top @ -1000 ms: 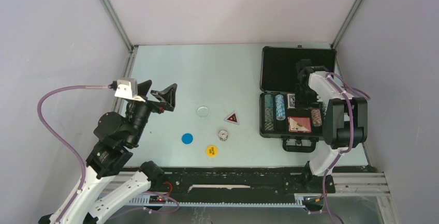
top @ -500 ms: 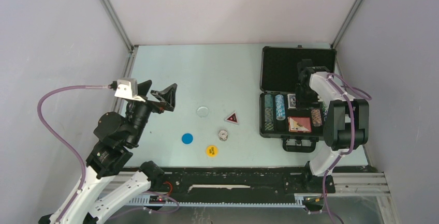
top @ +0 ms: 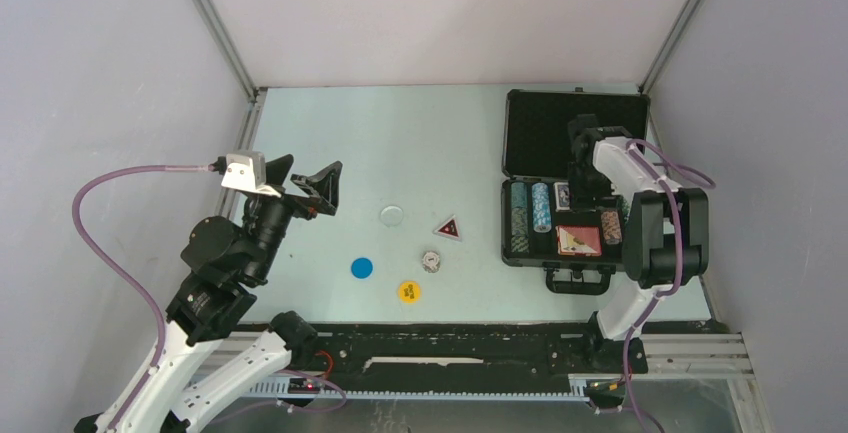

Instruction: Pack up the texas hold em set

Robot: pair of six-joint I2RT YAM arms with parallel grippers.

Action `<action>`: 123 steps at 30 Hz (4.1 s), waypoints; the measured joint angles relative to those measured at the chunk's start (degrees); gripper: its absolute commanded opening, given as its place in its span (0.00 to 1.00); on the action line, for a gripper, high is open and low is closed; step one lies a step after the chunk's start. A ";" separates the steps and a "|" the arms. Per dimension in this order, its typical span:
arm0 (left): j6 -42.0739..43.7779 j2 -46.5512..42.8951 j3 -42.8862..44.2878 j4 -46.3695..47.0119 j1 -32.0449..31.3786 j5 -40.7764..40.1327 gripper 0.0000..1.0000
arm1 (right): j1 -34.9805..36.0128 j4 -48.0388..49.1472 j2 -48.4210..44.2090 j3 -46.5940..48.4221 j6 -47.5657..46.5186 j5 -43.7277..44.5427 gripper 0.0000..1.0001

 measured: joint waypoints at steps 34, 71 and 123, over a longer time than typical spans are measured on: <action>-0.02 0.55 0.00 0.00 0.00 0.07 1.00 | -1.70 34.73 -5.25 -6.71 -32.89 -13.05 0.92; -0.09 0.02 0.00 0.00 0.00 2.54 1.00 | -5.90 37.51 -20.15 -20.74 -65.57 -33.18 1.00; -6.21 14.43 12.33 5.31 -0.09 8.72 1.00 | 42.14 28.39 -4.72 -6.82 -64.65 -12.11 1.00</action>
